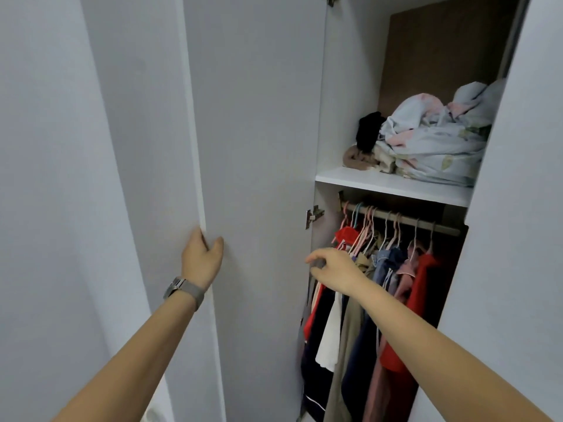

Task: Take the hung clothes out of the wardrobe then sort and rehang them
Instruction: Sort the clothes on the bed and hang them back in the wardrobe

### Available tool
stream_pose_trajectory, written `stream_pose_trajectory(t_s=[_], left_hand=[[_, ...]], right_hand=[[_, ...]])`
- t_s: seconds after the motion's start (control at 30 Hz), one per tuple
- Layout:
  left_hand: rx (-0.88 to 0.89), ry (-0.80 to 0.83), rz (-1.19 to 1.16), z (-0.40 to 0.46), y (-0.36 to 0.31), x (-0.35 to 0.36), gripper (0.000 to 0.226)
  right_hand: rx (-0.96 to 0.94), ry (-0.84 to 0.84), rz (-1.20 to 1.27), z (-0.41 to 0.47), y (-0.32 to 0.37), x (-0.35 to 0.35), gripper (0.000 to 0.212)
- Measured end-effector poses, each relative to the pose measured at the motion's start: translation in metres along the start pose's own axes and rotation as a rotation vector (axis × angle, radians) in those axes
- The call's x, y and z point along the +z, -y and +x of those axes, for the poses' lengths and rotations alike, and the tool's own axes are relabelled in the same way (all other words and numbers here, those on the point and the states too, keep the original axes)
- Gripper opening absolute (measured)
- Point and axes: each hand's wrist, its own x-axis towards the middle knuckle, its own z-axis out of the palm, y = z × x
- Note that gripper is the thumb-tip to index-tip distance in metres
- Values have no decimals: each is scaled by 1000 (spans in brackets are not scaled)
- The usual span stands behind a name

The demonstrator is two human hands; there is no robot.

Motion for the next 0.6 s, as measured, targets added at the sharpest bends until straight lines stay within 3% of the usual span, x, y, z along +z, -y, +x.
stream_pose_trajectory(t_s=[0.1,0.2,0.33,0.43,0.47,0.53,0.6], left_hand=[[113,-12,122,0,9,-6,28],[286,44,256,-9,14,-12,26],[505,263,312,-28,-3,-13,24],[585,431,185,-47,-23,3,17],[592,470,130,-52,-29,13,24],[572,550,-19,-55,-37,40,42],[570,664,-154,-61,-46,67,40]], right_hand=[[12,-238,38,-13,-9,-2,33],[-30,-411,5,-45,-26,-3,31],[30,-613,-90,-74,-57,-27,26],[130,-762,-119,-82,-72,-56,22],[172,-779,-124,-85,-76,-64,23],[251,-752,-135,-91,-86,-78,29],[290,-714,-144,-102,-92,-89,35]])
